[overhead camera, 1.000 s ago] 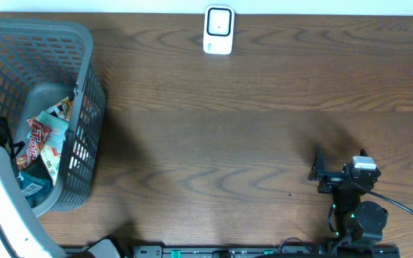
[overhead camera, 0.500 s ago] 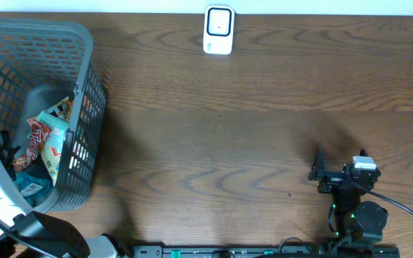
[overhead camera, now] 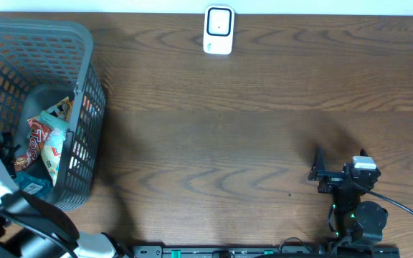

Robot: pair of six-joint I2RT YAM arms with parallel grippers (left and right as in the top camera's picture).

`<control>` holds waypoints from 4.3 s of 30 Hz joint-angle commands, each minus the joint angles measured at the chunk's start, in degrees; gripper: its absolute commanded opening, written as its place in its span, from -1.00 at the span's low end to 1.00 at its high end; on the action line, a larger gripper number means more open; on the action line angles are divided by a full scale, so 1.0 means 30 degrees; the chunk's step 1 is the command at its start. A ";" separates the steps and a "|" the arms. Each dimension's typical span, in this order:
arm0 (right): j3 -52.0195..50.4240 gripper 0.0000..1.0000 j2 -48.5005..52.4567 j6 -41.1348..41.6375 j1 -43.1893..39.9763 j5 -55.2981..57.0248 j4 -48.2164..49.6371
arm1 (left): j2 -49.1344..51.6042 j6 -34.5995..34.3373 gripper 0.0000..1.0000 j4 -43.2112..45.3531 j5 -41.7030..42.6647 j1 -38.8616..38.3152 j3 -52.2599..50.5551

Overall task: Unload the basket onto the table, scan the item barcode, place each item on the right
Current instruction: 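Lower the left gripper into the basket and grasp the blue bottle, then lift the blue bottle out and set it upright on the table centre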

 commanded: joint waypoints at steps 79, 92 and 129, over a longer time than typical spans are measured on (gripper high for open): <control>-0.0066 0.98 -0.0102 -0.0211 0.0153 -0.0044 -0.0007 | -0.8888 -0.0845 -0.45 1.1679 1.4615 -1.1395 0.1945; -0.0066 0.99 -0.0102 -0.0211 0.0153 -0.0044 -0.0007 | -0.2025 -0.0153 -0.46 1.0921 1.0207 -2.1332 0.1945; -0.0066 0.99 -0.0102 -0.0211 0.0153 -0.0044 -0.0007 | 0.4641 0.9253 0.98 0.8575 0.0794 -2.9332 0.2310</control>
